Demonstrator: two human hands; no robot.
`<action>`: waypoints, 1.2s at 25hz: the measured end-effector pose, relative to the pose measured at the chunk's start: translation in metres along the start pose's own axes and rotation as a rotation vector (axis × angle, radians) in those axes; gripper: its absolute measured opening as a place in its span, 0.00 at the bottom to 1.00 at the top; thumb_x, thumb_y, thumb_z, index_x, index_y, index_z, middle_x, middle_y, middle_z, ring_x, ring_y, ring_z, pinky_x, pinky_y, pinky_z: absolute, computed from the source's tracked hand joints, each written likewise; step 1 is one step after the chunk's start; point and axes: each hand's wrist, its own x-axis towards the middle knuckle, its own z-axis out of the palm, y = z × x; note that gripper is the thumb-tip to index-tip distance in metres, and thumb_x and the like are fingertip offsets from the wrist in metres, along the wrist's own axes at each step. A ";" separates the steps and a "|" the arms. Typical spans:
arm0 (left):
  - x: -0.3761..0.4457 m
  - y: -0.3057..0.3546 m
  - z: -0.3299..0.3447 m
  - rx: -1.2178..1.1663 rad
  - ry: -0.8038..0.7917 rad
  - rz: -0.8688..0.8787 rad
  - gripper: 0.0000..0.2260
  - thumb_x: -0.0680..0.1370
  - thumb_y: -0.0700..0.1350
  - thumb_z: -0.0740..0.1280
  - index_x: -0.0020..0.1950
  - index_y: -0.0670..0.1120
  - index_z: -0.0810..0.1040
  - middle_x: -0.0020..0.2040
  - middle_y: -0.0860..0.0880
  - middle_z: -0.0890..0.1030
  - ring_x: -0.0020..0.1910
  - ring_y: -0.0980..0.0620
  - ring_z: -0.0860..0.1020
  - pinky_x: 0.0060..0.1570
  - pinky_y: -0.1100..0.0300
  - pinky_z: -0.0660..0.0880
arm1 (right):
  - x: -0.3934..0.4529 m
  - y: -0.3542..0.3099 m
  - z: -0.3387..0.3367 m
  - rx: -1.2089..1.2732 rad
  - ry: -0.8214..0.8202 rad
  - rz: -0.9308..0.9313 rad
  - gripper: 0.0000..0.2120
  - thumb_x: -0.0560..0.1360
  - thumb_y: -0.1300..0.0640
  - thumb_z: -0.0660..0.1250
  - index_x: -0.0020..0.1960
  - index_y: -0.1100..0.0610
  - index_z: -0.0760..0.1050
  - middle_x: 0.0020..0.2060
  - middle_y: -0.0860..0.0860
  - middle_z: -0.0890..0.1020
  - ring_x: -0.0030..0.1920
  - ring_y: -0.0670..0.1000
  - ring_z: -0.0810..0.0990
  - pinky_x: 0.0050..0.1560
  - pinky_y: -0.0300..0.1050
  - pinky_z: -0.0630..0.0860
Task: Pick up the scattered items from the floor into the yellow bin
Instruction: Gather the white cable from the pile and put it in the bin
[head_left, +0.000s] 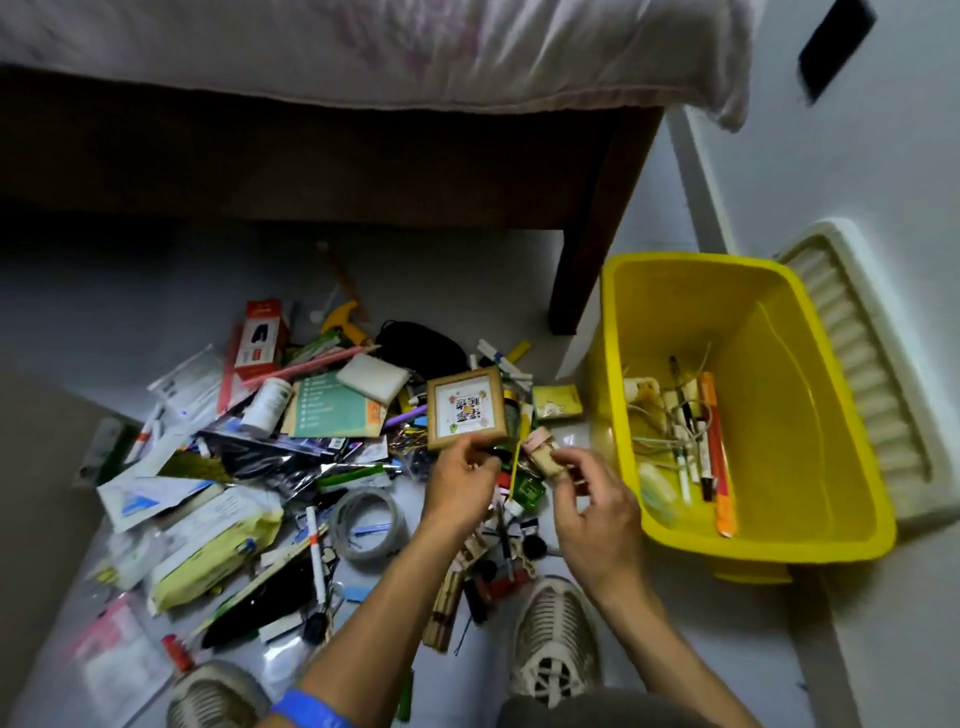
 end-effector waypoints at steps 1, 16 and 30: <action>0.001 -0.020 -0.004 0.087 0.009 -0.039 0.12 0.78 0.41 0.66 0.60 0.51 0.78 0.59 0.49 0.81 0.52 0.53 0.79 0.50 0.57 0.78 | -0.002 0.007 0.015 -0.028 -0.107 0.059 0.12 0.77 0.63 0.63 0.58 0.56 0.77 0.53 0.51 0.81 0.53 0.52 0.79 0.52 0.41 0.74; 0.015 -0.119 0.004 0.957 -0.080 0.129 0.27 0.72 0.52 0.71 0.67 0.50 0.65 0.60 0.47 0.73 0.57 0.45 0.69 0.53 0.54 0.71 | 0.006 0.069 0.084 -0.331 -0.660 0.385 0.21 0.68 0.47 0.73 0.50 0.44 0.61 0.52 0.48 0.75 0.44 0.50 0.77 0.41 0.45 0.74; -0.016 0.015 -0.009 -0.189 0.093 0.098 0.13 0.72 0.54 0.74 0.52 0.57 0.75 0.43 0.55 0.85 0.40 0.62 0.82 0.35 0.68 0.76 | 0.020 -0.016 -0.007 0.740 -0.080 0.560 0.09 0.72 0.48 0.66 0.50 0.45 0.81 0.43 0.51 0.85 0.44 0.52 0.82 0.39 0.48 0.78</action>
